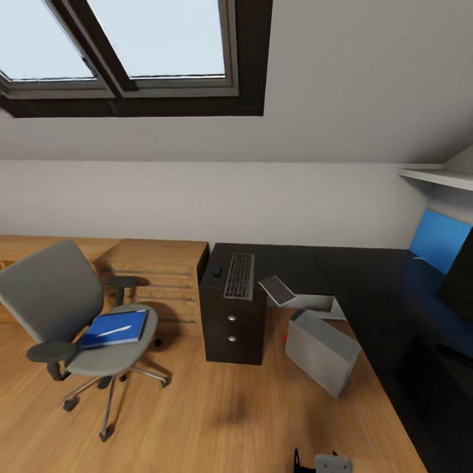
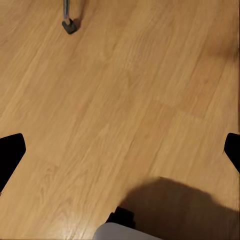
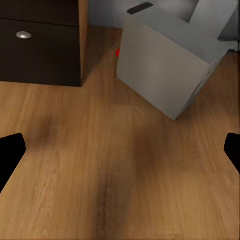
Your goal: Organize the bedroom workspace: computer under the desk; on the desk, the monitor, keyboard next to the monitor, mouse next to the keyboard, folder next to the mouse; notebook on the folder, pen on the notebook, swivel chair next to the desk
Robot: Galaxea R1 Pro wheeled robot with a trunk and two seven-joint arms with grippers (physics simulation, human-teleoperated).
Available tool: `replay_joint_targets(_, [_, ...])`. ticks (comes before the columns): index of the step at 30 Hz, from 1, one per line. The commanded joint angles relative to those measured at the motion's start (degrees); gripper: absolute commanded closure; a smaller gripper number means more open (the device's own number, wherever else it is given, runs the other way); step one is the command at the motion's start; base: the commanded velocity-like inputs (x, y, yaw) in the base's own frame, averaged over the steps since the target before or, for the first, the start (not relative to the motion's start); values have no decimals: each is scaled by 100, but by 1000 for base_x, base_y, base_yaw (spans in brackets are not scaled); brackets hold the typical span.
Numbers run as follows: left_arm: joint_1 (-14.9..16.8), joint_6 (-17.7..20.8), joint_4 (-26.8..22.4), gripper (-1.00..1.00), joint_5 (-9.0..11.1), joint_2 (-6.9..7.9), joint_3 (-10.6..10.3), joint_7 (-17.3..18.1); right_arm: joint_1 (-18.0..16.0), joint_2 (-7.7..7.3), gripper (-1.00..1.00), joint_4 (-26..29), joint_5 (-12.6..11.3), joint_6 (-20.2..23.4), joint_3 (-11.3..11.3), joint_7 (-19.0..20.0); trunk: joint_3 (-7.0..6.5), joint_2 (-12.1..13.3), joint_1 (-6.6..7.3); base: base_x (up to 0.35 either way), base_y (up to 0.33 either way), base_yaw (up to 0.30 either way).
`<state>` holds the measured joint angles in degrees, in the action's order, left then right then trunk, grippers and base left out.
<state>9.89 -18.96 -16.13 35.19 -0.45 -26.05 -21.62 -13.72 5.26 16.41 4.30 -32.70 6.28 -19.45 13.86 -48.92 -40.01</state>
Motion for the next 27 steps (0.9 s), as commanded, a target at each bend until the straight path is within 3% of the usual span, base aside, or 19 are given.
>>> replay_joint_targets(1, [4,-20,-2,-100,43,4,-49,-35,-5,-2,-100,-7,45,2,22,-59,3,-5,-4,331,147,-240])
replay_joint_targets(13, [4,-20,-2,-100,49,10,-49,-35,-6,-1,-100,-7,45,3,22,-59,-47,-5,-4,306,200,-236])
replay_joint_targets(20, [4,-20,1,-100,50,10,-47,-35,-5,2,-100,-7,45,5,24,-59,-51,-5,-4,276,221,-38])
replay_joint_targets(27, [4,-20,2,-100,50,9,-46,-35,-4,9,-100,-7,45,9,29,-59,-51,-5,-4,313,52,-2])
